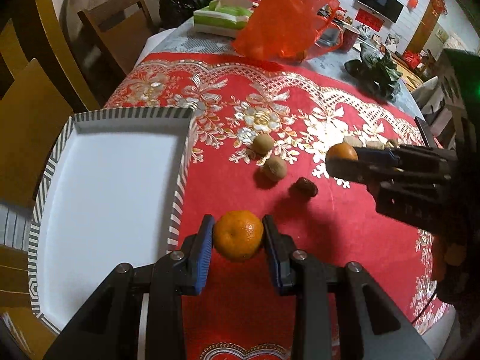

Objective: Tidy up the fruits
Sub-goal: 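Carry the mandarin in the left gripper and small orange in the right gripper over the white tray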

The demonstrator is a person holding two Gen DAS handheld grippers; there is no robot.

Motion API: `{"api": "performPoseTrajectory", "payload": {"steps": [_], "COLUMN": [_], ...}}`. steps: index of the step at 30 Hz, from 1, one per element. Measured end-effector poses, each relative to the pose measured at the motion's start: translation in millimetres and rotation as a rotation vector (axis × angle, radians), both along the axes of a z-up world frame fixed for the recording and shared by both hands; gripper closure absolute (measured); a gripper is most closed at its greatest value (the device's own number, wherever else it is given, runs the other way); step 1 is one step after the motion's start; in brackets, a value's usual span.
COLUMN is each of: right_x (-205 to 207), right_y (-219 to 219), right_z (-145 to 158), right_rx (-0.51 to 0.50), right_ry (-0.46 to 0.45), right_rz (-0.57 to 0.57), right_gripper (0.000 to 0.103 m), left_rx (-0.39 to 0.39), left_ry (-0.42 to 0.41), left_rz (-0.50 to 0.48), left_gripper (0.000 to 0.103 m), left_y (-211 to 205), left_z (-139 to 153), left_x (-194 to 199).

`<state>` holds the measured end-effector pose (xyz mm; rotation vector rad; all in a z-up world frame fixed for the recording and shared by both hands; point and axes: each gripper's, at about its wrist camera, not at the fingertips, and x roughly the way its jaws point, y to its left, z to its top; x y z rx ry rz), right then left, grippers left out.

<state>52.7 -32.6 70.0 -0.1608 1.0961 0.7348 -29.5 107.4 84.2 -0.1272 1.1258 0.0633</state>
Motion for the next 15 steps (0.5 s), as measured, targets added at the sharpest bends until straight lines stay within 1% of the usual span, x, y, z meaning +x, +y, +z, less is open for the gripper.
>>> {"api": "performPoseTrajectory", "payload": {"steps": [7, 15], "right_x": [-12, -23], "right_y": [28, 69], "right_z": [14, 17], "right_rx": [0.018, 0.024], "right_ry": [-0.024, -0.026], "right_rz": [0.071, 0.159], "right_gripper": [0.067, 0.067], "left_rx": [0.006, 0.017], "left_ry": [-0.018, -0.022], "left_rz": [0.054, 0.15], "left_gripper": [0.072, 0.072], "left_y": [24, 69], "left_z": [8, 11], "left_x": [-1, -7]}}
